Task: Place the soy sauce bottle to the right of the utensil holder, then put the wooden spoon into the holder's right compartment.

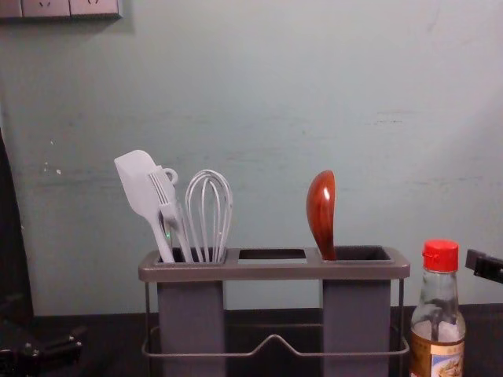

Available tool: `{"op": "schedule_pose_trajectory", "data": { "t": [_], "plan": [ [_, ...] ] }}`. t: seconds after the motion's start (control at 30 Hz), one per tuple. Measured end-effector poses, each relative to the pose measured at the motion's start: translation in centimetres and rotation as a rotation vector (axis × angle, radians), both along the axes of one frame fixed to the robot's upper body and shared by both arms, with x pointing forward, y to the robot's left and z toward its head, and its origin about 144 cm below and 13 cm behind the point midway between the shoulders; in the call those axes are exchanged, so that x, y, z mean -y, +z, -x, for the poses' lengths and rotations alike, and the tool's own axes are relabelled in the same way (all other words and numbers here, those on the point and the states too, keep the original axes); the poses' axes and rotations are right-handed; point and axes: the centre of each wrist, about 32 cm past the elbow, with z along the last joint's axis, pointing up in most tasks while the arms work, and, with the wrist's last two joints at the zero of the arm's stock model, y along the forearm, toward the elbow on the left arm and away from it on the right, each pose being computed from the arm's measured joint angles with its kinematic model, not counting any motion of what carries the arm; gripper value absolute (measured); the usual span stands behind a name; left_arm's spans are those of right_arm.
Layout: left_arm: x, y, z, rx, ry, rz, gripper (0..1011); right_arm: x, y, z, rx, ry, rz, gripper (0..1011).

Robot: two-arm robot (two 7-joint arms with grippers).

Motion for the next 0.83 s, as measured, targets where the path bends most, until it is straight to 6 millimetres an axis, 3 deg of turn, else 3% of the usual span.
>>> {"op": "schedule_pose_trajectory", "data": {
  "t": [0.83],
  "plan": [
    [0.0, 0.0, 0.0, 0.0, 0.0, 0.0, 1000, 0.01, 0.04, 0.02, 0.001, -0.001, -0.001, 1004]
  ]
}}
